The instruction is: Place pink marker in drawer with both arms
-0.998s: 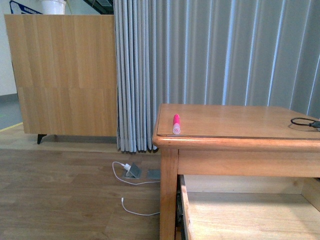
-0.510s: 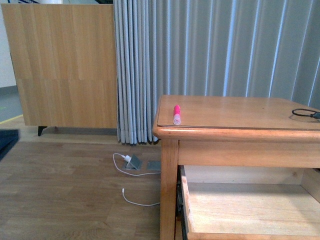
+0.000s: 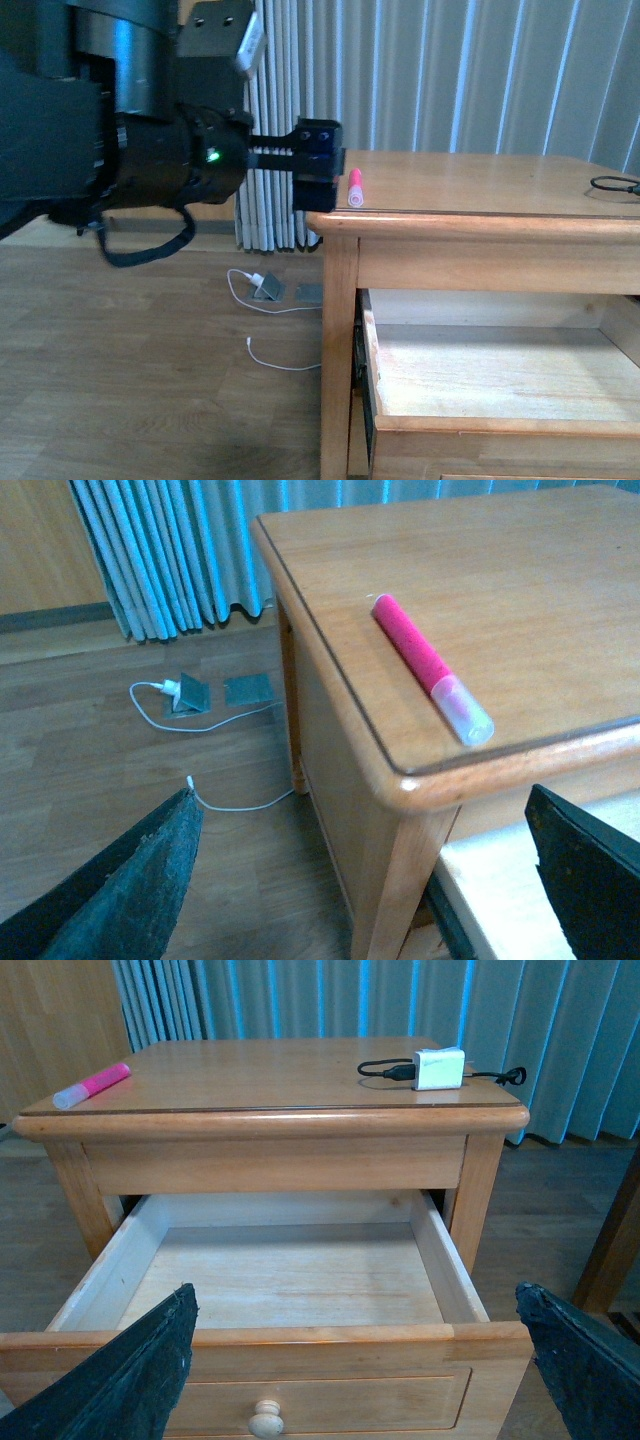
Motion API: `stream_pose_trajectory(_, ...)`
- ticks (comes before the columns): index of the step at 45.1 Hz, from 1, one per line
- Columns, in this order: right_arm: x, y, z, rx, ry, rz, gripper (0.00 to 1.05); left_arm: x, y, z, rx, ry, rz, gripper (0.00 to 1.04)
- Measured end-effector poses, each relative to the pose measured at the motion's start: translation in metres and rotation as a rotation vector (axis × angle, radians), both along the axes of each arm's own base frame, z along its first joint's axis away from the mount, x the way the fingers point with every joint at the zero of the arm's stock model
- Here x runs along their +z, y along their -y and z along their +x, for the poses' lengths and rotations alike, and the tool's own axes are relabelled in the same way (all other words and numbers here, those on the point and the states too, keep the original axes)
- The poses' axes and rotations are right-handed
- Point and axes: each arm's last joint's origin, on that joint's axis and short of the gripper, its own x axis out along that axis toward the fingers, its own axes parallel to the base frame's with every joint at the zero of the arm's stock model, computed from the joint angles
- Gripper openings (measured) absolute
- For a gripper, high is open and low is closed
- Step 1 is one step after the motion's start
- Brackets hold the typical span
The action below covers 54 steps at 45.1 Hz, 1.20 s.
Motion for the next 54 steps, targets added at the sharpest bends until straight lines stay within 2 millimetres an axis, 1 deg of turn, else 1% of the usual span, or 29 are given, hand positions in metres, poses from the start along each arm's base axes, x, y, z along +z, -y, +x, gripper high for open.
stream_pose_trajectory(5, 0.0, 0.0, 0.0, 0.0, 0.0, 0.0, 0.96, 0.004, 0.02, 0.022, -0.013, -0.004, -0.032, 0.99)
stream_pose_trajectory(14, 0.0, 0.0, 0.0, 0.0, 0.0, 0.0, 0.96, 0.002, 0.052, 0.052, -0.024, -0.03, -0.045, 0.99)
stream_pose_trajectory(21, 0.0, 0.0, 0.0, 0.0, 0.0, 0.0, 0.96, -0.003, 0.068, 0.069, -0.023, -0.056, -0.038, 0.99)
stream_pose_trajectory(31, 0.0, 0.0, 0.0, 0.0, 0.0, 0.0, 0.96, -0.008, 0.083, 0.084, -0.005, -0.087, -0.015, 0.99)
stream_pose_trajectory(40, 0.0, 0.0, 0.0, 0.0, 0.0, 0.0, 0.96, -0.013, 0.092, 0.093, -0.005, -0.142, 0.012, 0.99)
stream_pose_trajectory(45, 0.0, 0.0, 0.0, 0.0, 0.0, 0.0, 0.96, -0.012, 0.095, 0.097, -0.006, -0.167, 0.027, 0.99)
stream_pose_trajectory(54, 0.0, 0.0, 0.0, 0.0, 0.0, 0.0, 0.96, -0.01, 0.098, 0.096, -0.015, -0.193, 0.051, 0.99)
